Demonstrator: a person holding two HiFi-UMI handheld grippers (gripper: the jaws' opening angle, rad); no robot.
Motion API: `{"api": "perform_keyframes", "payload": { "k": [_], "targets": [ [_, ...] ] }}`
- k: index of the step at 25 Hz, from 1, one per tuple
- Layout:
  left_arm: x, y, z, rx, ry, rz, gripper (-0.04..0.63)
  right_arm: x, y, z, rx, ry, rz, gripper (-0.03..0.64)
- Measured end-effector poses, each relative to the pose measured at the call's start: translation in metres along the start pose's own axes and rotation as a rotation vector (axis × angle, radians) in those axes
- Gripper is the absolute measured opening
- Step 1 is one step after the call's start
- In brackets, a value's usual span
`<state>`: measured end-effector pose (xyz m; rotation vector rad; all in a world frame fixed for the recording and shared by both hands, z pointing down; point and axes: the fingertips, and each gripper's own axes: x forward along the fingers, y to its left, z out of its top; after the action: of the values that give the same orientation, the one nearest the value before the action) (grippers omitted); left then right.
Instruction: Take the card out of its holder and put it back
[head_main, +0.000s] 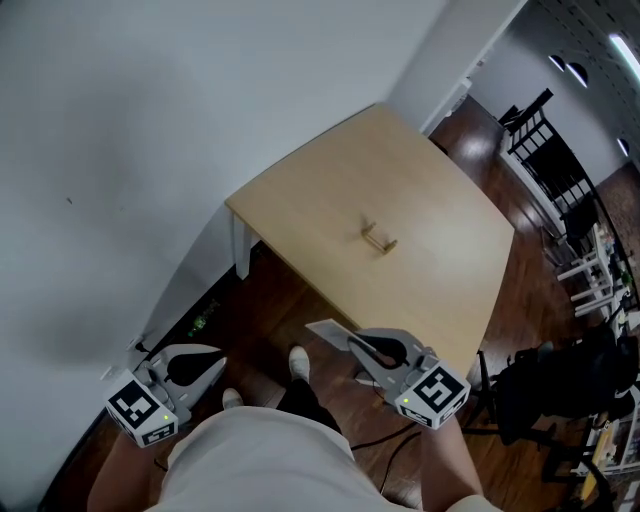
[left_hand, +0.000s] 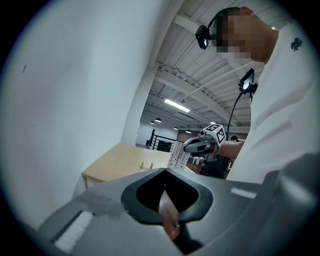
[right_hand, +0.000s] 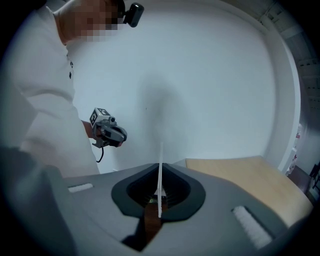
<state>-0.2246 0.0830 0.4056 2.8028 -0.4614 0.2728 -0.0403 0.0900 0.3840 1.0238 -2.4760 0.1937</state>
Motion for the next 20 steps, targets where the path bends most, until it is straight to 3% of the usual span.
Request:
{"api": "perform_keyframes", "payload": {
  "k": [14,20],
  "targets": [
    [0.135,0.016,0.052,-0.024,0.004,0.038,0.017,-0.025,-0.229,-0.039,0.009,0.021,-0.075,0.020],
    [0.178,0.025,0.060,-0.042,0.016,0.074,0.024,-0.010,-0.305,-0.068,0.015,0.041,-0.079,0.020]
  ]
}}
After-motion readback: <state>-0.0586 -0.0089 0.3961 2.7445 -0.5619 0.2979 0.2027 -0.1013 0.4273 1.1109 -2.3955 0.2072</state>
